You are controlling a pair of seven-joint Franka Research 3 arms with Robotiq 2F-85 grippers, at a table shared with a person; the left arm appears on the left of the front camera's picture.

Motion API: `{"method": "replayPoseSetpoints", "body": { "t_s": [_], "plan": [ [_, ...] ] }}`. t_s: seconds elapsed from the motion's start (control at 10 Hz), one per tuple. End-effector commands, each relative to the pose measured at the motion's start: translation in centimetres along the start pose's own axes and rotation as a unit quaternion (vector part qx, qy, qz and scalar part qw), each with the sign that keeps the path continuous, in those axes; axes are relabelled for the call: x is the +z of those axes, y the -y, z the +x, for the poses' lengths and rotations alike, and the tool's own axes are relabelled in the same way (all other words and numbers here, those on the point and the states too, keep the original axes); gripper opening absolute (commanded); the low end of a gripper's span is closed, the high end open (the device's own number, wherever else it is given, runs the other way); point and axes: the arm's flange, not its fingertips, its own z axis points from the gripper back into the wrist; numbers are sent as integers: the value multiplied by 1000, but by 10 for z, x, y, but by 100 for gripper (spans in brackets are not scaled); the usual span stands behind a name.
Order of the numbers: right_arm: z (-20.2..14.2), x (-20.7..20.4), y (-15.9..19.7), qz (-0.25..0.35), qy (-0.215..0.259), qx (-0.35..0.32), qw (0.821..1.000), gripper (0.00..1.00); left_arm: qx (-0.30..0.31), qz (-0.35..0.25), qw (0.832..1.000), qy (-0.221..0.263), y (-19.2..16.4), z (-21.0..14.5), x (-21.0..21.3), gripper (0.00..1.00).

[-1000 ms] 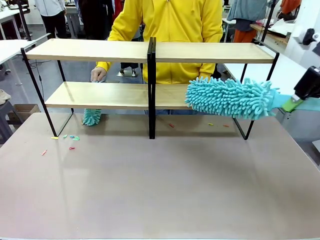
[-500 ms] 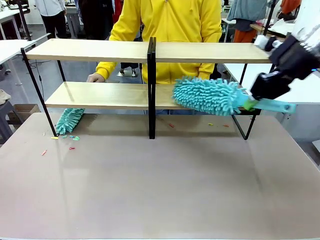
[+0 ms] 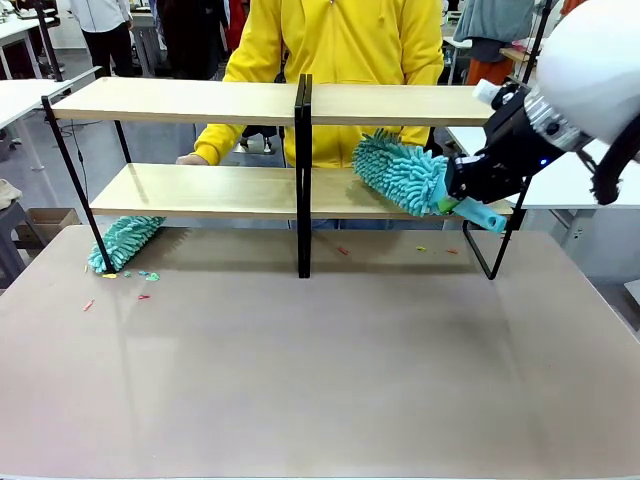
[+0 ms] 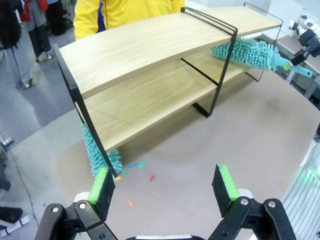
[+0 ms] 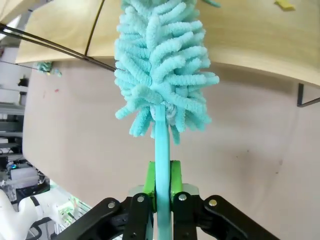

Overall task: Clean the shelves.
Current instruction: Clean another randomly selected level of the Shelf with the Duster.

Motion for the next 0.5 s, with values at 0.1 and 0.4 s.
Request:
{"method": "replayPoseSetpoints", "body": {
  "t_s": [0.1,0.4],
  "plan": [
    [-4,-14,-6,-20,-6,1,1000,12,-2,-6,1000,4,0,0,-1,100],
    [-8,-1,6,-125,5,-64,990,12,-2,-6,1000,4,0,0,-1,100]
  ]
}}
